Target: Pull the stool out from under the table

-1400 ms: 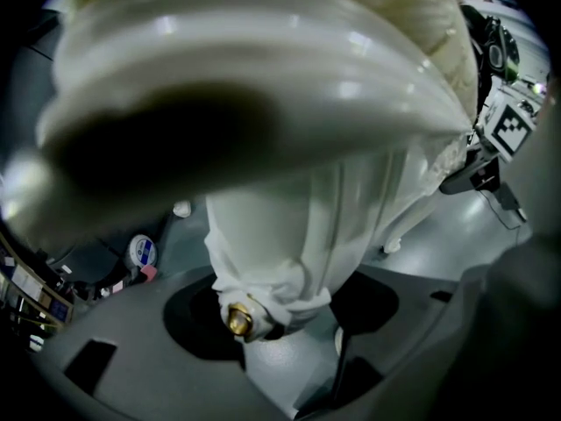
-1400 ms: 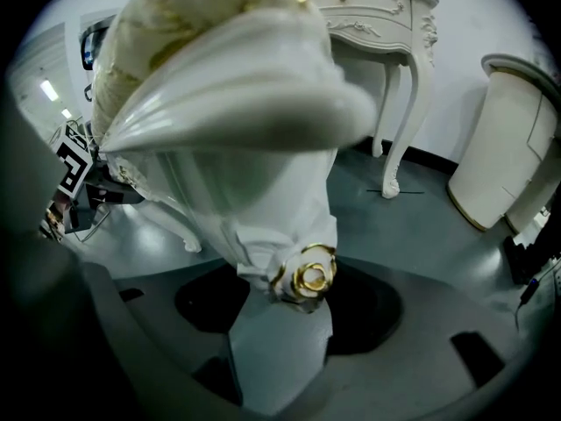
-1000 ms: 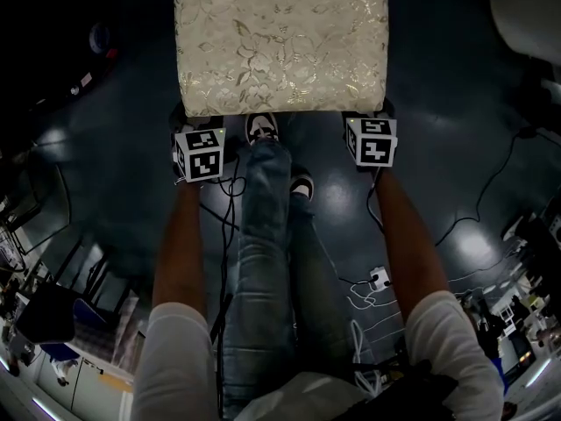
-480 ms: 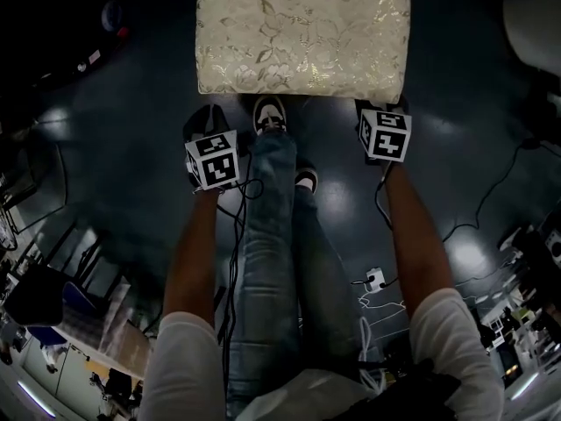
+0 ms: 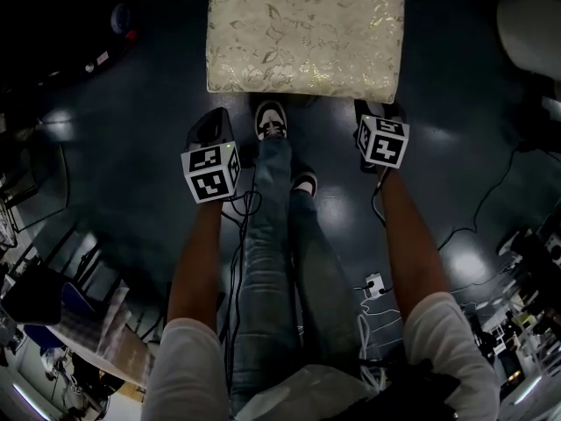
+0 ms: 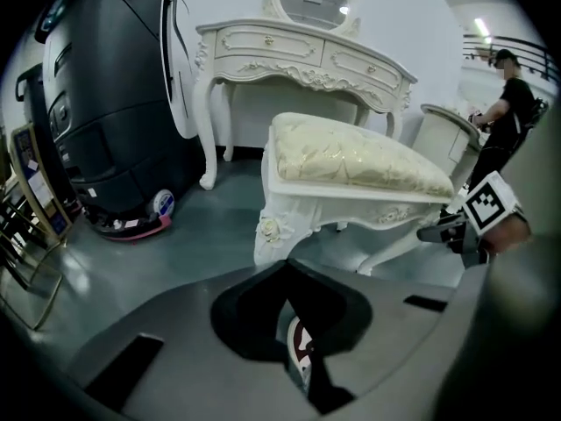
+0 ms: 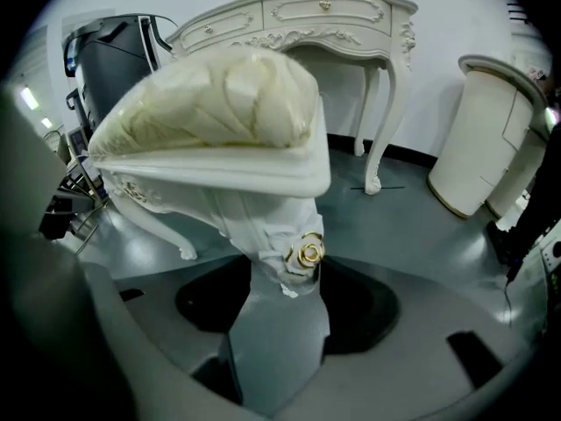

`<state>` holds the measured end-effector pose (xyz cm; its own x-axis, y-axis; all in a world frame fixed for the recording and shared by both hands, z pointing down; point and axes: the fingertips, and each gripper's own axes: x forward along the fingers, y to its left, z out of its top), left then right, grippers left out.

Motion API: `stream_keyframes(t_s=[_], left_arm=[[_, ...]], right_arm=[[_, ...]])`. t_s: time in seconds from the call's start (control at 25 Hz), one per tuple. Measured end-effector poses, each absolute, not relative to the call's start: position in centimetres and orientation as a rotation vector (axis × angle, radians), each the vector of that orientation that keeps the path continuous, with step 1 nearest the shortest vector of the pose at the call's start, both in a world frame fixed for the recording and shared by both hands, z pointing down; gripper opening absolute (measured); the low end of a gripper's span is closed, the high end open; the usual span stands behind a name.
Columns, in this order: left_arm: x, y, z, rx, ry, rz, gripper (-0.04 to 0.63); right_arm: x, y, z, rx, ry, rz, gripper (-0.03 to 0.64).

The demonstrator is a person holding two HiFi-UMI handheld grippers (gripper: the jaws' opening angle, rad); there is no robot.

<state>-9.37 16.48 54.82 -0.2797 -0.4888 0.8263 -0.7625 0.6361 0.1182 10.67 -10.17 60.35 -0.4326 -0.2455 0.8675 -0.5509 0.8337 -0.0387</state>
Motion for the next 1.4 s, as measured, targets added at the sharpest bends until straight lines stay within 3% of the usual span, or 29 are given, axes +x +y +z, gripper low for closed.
stream_keyframes(t_s=[0.28, 0.52, 0.6, 0.96, 1.4], left_arm=[[-8.8, 15.4, 52.4, 1.029, -1.957, 0.354, 0.009], [-8.1, 13.7, 50.8, 1.056, -2.002, 0.264, 0.009], [-7.6, 13.5, 50.7, 1.058, -2.008, 0.259, 0.009], [-4.7, 11.4, 45.1, 1.133, -2.018, 0.260, 0.009], [-5.8, 5.3, 27.1, 1.274, -2.120, 0.190, 0.009]], right_arm=[[12.6, -7.4, 56.5, 0.675, -2.110, 0.531, 0.227], [14.0, -5.7, 55.5, 0.758, -2.154, 0.531, 0.034], [14.6, -5.4, 55.7, 0.773, -2.150, 0.523, 0.008], [14.9, -6.2, 49.4, 0.773, -2.226, 0.544, 0.000], [12.6, -8.2, 31.6, 0.733, -2.309, 0.591, 0.000]])
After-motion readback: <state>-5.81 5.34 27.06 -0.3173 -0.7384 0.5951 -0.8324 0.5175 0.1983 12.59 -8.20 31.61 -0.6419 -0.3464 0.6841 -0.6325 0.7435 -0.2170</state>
